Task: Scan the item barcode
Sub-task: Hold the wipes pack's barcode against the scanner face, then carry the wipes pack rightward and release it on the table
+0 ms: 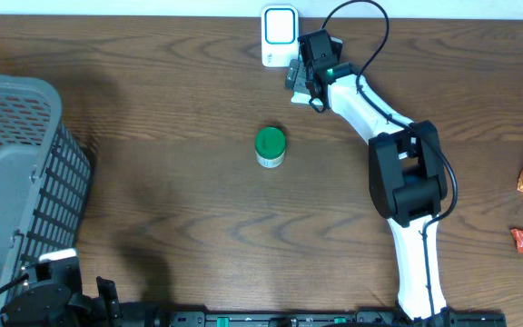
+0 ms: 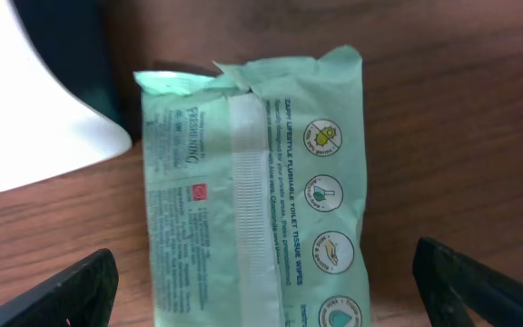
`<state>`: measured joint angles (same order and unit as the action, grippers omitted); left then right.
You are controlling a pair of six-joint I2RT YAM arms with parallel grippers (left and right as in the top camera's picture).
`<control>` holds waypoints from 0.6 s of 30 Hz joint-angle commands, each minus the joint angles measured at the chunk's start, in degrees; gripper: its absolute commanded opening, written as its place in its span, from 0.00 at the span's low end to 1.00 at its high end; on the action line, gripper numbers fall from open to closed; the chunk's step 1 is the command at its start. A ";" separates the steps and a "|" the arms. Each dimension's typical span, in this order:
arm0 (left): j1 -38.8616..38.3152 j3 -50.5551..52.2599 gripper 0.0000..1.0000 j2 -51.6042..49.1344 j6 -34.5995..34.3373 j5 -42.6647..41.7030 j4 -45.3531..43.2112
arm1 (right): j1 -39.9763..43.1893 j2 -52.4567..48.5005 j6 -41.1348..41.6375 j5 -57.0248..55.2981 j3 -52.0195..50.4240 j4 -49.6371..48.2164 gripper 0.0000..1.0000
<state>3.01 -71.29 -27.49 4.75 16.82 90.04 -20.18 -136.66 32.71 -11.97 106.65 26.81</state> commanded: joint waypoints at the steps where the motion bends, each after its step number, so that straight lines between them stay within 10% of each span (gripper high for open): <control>1: 0.31 -0.13 0.90 0.31 0.35 0.35 0.17 | -0.48 -4.50 1.11 -0.13 0.31 -0.04 0.99; 3: 0.31 -0.13 0.90 0.31 0.35 0.35 0.17 | -0.37 -6.67 1.07 0.09 0.31 0.17 0.98; 9: 0.31 -0.13 0.90 0.31 0.35 0.35 0.17 | -0.26 -7.19 0.87 0.74 0.35 2.47 0.49; 18: 0.31 -0.13 0.90 0.31 0.35 0.35 0.17 | 6.03 6.10 -1.84 -3.19 0.35 17.51 0.48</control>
<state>3.01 -71.29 -27.49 4.75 16.82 90.04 -18.59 -136.16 32.40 -12.99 107.98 40.84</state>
